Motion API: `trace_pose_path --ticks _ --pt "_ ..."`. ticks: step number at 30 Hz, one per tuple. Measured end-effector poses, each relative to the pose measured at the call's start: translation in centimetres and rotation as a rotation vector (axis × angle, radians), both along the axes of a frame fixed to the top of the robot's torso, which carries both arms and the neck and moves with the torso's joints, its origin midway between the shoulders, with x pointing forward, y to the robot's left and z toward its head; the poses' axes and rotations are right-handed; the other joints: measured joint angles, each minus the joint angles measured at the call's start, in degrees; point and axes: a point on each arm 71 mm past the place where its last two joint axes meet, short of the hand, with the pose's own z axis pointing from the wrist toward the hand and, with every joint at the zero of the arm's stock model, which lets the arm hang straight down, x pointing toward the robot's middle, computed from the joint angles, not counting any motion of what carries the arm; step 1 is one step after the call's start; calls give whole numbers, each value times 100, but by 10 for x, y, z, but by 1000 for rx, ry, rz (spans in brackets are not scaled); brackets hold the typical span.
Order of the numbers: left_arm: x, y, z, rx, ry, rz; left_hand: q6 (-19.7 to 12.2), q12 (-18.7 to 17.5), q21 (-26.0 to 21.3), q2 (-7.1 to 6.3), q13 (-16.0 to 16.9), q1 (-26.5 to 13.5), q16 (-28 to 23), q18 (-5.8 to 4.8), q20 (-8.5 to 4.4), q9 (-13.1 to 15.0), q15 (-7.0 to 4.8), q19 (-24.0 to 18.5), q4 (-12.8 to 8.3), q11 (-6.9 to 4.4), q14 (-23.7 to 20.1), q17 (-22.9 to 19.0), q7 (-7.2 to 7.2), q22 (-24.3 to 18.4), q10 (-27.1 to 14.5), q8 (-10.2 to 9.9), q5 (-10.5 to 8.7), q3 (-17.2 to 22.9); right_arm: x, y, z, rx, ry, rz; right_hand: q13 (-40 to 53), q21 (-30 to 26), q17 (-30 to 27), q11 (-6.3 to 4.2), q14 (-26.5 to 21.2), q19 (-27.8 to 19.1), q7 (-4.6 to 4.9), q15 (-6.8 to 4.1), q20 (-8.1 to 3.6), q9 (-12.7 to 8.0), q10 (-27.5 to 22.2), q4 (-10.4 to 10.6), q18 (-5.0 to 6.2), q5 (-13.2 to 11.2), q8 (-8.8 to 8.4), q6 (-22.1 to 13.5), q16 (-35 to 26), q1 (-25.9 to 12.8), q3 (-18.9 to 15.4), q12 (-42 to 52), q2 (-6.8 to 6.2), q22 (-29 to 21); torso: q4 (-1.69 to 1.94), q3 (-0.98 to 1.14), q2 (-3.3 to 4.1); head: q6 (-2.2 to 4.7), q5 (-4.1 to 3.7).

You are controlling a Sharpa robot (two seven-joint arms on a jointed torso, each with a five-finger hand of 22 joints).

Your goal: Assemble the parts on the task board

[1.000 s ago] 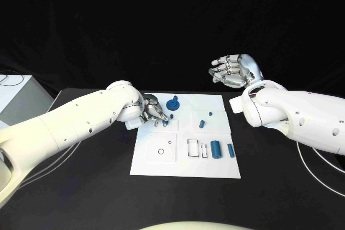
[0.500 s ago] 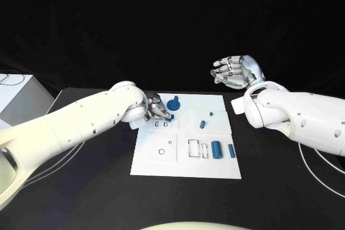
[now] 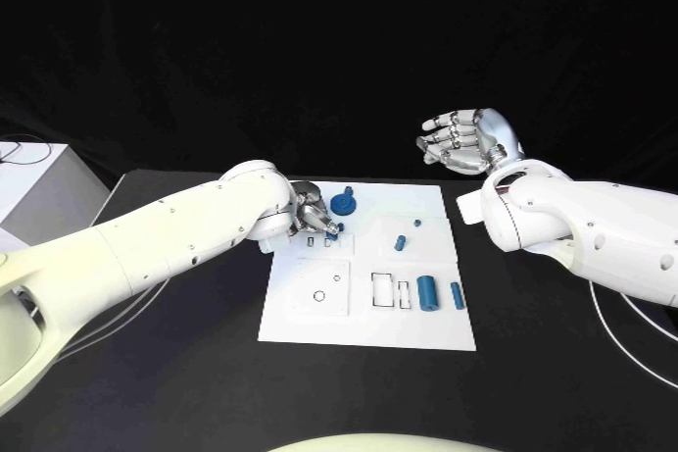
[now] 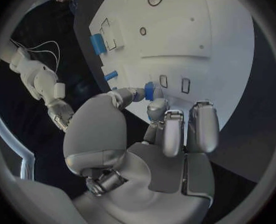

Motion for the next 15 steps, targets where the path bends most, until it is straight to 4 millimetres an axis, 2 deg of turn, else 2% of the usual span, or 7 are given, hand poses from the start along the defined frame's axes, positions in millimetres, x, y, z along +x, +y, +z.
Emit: trace_pose_path --ticks 15 --pt "-1 0 -7 47 9 -19 0 1 0 0 18 0 0 0 0 12 -1 0 -2 0 -2 0 0 4 1 -32 30 2 0 -1 -1 -1 4 -3 -6 0 0 0 0 0 -1 0 0 -5 0 -16 0 0 0 1 -31 0 -16 0 0 -20 -3 -5 8 -38 25"
